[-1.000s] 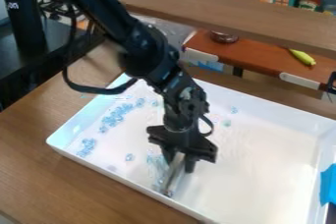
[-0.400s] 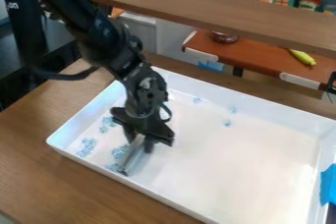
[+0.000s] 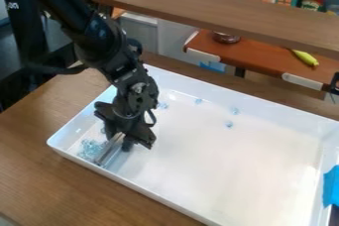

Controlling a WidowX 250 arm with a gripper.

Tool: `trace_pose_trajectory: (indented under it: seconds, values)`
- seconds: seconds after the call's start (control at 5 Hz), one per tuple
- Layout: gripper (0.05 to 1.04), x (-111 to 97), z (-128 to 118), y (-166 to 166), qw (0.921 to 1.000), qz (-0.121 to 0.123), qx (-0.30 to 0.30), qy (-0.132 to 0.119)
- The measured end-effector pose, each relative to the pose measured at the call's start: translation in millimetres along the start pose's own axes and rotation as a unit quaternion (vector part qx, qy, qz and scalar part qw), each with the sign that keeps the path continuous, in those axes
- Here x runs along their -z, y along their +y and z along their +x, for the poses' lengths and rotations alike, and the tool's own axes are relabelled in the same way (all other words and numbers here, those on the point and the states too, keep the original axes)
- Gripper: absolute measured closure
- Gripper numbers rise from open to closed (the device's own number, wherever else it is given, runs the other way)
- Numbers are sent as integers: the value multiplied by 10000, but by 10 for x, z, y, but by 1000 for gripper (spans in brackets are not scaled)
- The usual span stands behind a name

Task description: Sweep into pile

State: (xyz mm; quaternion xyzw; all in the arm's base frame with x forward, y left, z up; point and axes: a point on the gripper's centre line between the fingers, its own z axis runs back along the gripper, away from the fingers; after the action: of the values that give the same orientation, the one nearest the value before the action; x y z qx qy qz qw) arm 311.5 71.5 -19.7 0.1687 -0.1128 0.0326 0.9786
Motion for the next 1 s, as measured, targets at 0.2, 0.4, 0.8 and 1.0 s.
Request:
trace_pose_trajectory:
  seconds: [0.2, 0.4, 0.8, 1.0]
  values:
    - [698, 19, -4, 81, 9994, 285, -104, -150]
    - [698, -20, -71, 49, 9979, 58, -597, -249]
    - [698, -428, 21, -587, 9917, -868, -928, -188]
    - [698, -631, 223, -834, 9882, -1058, -1072, -289]
